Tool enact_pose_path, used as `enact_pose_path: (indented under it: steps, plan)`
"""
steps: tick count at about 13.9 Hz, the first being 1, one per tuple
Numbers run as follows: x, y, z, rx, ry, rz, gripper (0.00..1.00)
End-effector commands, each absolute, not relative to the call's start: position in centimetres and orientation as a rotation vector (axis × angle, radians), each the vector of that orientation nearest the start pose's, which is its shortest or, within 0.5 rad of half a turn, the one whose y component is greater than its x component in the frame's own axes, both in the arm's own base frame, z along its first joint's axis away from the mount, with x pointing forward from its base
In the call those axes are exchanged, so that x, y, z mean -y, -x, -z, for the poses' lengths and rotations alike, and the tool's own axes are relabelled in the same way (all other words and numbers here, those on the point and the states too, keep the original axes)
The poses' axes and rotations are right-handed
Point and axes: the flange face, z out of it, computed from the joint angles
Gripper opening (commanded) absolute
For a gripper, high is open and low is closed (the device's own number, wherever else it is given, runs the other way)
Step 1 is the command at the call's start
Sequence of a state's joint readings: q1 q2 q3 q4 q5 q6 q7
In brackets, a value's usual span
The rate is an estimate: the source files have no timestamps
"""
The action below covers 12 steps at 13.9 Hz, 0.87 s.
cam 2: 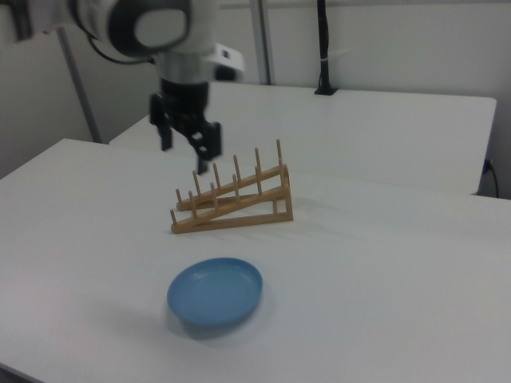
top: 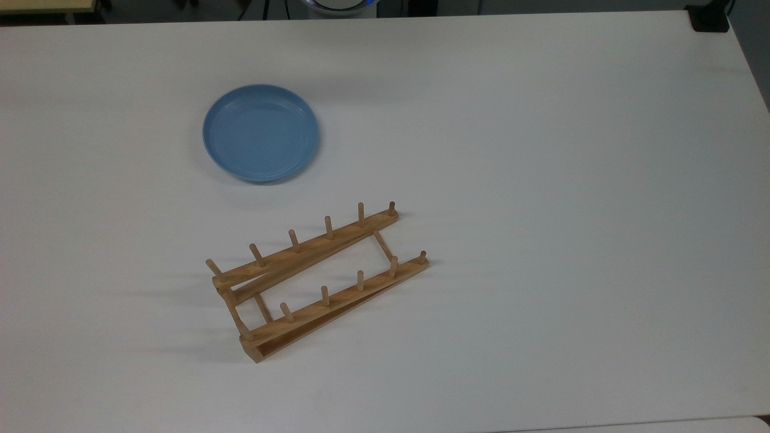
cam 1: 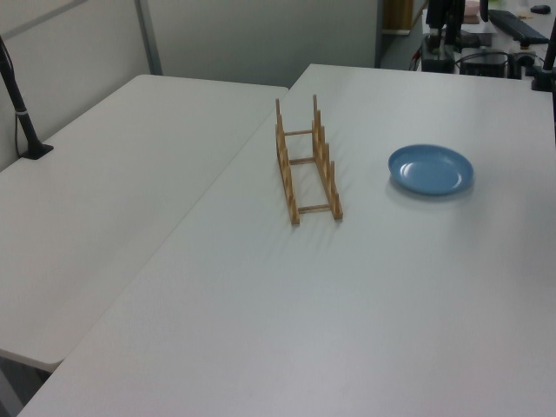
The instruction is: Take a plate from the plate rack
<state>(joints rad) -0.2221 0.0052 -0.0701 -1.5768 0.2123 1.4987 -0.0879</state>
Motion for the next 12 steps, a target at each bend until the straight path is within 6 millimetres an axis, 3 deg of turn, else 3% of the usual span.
enact_pose_path:
  steps: [1,2,5,8,12]
  plan:
    - [7.9,-51.2,-65.1,-0.453,2.932,-0.066,1.00]
    - [6.4,-50.7,-66.1,-0.449,2.951,-0.052,1.00]
    - [4.9,-51.7,-65.8,-0.317,3.067,0.025,1.00]
    - [5.2,-54.1,-64.5,-0.290,3.119,0.194,1.00]
    - [5.3,-54.6,-64.2,-0.283,3.145,0.206,1.00]
